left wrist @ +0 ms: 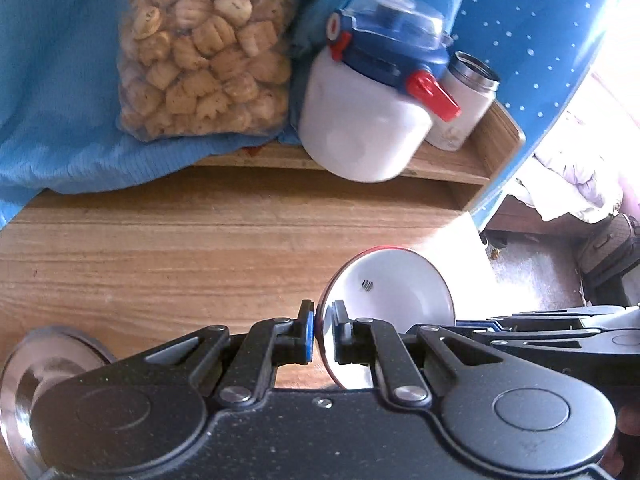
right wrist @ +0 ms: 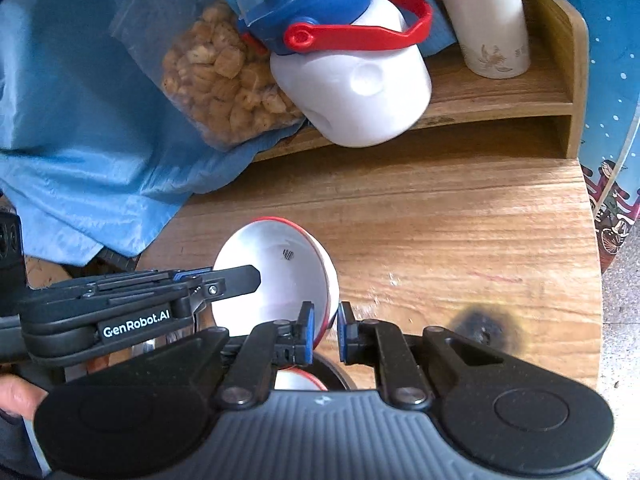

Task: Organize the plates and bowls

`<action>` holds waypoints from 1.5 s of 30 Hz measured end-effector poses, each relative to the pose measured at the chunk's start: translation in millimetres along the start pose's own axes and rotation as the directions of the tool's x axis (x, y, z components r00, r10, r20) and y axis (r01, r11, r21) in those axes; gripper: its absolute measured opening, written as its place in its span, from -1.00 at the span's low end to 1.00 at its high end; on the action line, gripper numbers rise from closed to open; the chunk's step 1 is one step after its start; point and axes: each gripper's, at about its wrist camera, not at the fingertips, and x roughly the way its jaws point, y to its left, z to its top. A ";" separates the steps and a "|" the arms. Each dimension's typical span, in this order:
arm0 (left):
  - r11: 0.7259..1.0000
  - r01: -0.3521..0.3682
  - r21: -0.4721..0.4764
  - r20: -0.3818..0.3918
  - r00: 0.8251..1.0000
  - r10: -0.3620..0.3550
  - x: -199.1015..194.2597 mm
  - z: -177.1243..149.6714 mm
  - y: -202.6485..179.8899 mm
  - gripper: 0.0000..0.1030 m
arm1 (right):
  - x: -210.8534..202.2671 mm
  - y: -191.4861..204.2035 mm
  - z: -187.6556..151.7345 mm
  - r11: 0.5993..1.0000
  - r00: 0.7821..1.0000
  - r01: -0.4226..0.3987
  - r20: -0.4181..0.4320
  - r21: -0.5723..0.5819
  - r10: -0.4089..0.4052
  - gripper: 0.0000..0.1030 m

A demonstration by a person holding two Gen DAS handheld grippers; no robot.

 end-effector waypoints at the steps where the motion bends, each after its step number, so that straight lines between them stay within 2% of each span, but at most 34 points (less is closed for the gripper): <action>1: 1.000 0.000 0.001 -0.001 1.000 0.000 -1.2 -2.3 -2.1 -0.84 | -1.8 -0.6 -2.2 1.000 1.000 -0.002 -0.004 -0.003 0.001 -0.75; 16: 1.000 0.011 -0.029 -0.017 1.000 -0.012 -16.7 -39.1 -21.4 -0.83 | -30.2 -7.4 -35.7 0.998 0.999 -0.008 -0.039 -0.054 0.006 -0.74; 24: 0.999 -0.006 -0.052 -0.065 0.998 0.003 -19.1 -59.2 -20.4 -0.83 | -30.3 -7.0 -47.6 0.997 0.996 -0.035 -0.086 -0.064 0.030 -0.74; 35: 0.983 -0.011 -0.182 -0.152 0.988 -0.017 -12.0 -74.0 10.0 -0.80 | -13.4 7.8 -55.8 0.992 0.983 -0.064 -0.176 -0.107 0.044 -0.72; 42: 0.989 -0.013 -0.147 -0.191 0.981 -0.016 -5.3 -73.0 10.2 -0.79 | -5.5 11.1 -56.2 0.994 0.980 -0.047 -0.198 -0.096 0.027 -0.72; 45: 0.991 0.008 -0.130 -0.208 0.977 -0.036 -2.9 -71.8 8.9 -0.66 | -2.5 11.5 -55.4 0.996 0.978 -0.030 -0.208 -0.088 0.011 -0.68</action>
